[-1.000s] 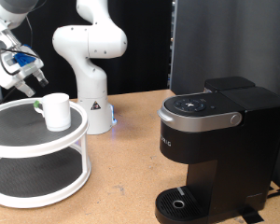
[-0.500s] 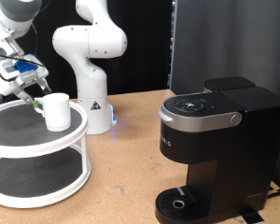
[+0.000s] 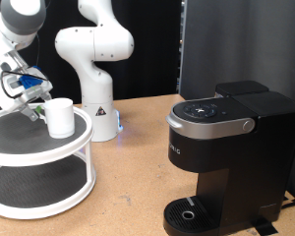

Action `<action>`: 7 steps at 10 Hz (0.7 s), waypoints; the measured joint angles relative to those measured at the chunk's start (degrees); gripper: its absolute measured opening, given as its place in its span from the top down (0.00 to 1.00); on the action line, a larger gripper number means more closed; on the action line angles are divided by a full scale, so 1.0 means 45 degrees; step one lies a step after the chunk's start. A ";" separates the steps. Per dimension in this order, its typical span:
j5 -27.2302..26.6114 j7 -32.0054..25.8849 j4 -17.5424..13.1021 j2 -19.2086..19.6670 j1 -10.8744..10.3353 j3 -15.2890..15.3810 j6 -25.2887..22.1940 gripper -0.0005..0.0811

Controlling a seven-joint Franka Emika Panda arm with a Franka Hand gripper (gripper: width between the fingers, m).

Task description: Make a cup of coffee with the keurig machine

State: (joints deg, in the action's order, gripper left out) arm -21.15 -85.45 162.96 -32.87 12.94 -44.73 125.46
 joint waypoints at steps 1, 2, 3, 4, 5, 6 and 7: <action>-0.0242 -0.0382 0.0017 0.0038 -0.0074 -0.0213 -0.0002 0.01; -0.0535 -0.0826 0.0020 0.0037 -0.0176 -0.0528 -0.0113 0.01; -0.0837 -0.1254 0.0016 0.0036 -0.0259 -0.0864 -0.0339 0.01; -0.1106 -0.1602 0.0015 0.0032 -0.0320 -0.1130 -0.0480 0.01; -0.1248 -0.1787 0.0017 0.0031 -0.0334 -0.1273 -0.0518 0.01; -0.1274 -0.1806 0.0018 0.0031 -0.0335 -0.1295 -0.0519 0.01; -0.1274 -0.1806 0.0018 0.0032 -0.0335 -0.1295 -0.0519 0.01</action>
State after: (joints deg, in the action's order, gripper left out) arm -26.88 -93.58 163.04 -32.73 11.44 -50.55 123.13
